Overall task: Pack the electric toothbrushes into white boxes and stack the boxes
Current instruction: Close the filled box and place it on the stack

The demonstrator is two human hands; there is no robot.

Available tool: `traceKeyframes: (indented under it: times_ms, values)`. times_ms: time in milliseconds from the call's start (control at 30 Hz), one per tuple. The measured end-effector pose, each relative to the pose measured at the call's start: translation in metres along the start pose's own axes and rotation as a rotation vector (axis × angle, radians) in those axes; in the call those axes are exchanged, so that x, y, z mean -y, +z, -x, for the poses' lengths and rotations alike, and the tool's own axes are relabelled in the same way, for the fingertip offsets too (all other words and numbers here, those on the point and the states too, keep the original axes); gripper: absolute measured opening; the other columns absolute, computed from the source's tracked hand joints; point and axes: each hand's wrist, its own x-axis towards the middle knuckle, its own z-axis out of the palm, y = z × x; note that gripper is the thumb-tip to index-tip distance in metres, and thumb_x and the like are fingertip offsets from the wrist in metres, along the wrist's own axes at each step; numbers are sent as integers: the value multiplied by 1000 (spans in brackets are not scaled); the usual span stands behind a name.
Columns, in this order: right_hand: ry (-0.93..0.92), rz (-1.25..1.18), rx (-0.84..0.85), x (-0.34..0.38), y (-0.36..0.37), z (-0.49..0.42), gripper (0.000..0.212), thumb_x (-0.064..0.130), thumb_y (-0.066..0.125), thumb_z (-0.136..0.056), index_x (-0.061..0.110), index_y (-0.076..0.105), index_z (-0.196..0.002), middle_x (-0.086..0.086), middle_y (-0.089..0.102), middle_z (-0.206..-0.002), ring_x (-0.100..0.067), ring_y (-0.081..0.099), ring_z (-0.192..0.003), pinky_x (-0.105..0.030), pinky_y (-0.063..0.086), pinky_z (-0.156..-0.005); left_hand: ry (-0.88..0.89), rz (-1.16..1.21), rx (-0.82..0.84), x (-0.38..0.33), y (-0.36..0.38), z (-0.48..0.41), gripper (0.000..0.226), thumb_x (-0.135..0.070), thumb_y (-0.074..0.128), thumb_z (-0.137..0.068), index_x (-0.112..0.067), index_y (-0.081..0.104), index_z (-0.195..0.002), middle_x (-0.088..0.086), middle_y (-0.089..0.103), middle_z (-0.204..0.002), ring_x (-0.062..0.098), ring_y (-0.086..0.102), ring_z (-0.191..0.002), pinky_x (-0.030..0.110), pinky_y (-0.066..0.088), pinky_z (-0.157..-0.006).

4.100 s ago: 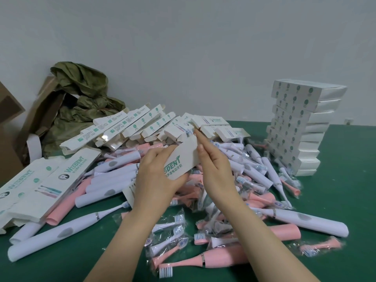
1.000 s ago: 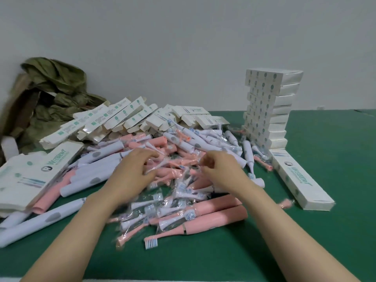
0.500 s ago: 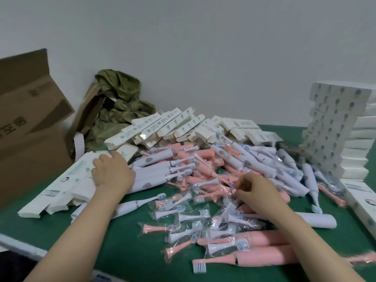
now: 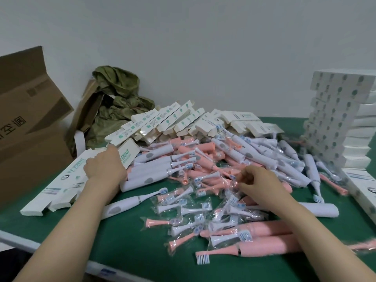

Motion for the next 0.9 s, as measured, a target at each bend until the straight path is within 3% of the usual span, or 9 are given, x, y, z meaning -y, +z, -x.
traceKeyframes:
  times_ms: [167,267,367,467,533,633,767,833,900]
  values:
    - [22,-60,32,0,-3,1,8,7,60,-85,12,60,-79,12,66,-57,4,62,-52,-14,47,-51,6,-61,90,4,-38,14,57,-29,75,-72,-16,35,-109,0,48,-79,23,55,-84,31,41,-69]
    - [-16,35,-102,3,-6,1,17,20,60,-88,17,60,-72,10,57,-54,0,50,-50,-14,33,-46,104,13,96,8,-67,21,54,-34,79,-64,-20,45,-102,-3,56,-82,19,61,-71,31,49,-64]
    - [-74,-68,-245,14,-11,-3,15,25,59,-90,19,61,-76,8,61,-67,-4,53,-62,-12,34,-51,238,122,98,3,-82,32,68,-33,79,-62,-27,47,-122,-7,52,-92,17,56,-76,38,56,-68]
    - [-57,-281,-157,30,-14,-5,19,43,58,-88,24,60,-93,11,65,-84,0,58,-72,-14,42,-62,474,213,91,-9,-83,44,72,-26,78,-64,-29,48,-129,-10,50,-96,7,53,-67,25,48,-49]
    - [37,-511,-21,39,-13,-8,50,59,60,-79,25,52,-115,9,64,-103,-5,64,-86,-28,52,-77,632,338,187,-17,-78,52,68,-22,79,-64,-35,49,-123,-16,55,-96,7,57,-68,20,45,-41]
    - [165,-782,76,47,-16,-15,70,54,67,-75,14,45,-128,-7,66,-111,-21,69,-88,-41,56,-85,844,482,315,-32,-68,60,62,-21,79,-65,-41,51,-118,-19,61,-95,-2,60,-79,13,46,-51]
    - [99,-977,60,36,-22,-16,28,18,60,-91,-3,61,-109,-10,74,-92,-20,72,-84,-26,58,-71,1033,467,278,-54,-48,62,65,-27,79,-68,-50,43,-117,-28,56,-106,-5,50,-96,11,42,-74]
    - [123,-1124,-100,26,-26,-16,20,12,59,-91,-3,61,-103,-8,75,-88,-17,72,-82,-21,57,-68,1006,428,118,-55,-36,52,83,-43,81,-63,-49,31,-130,-28,45,-121,0,38,-114,12,32,-94]
    - [197,-1294,-218,18,-32,-18,13,10,57,-92,-1,61,-99,-8,74,-89,-17,71,-83,-21,57,-66,810,508,-1,-54,-29,41,114,-63,78,-51,-38,19,-146,-18,36,-135,6,26,-128,32,26,-107]
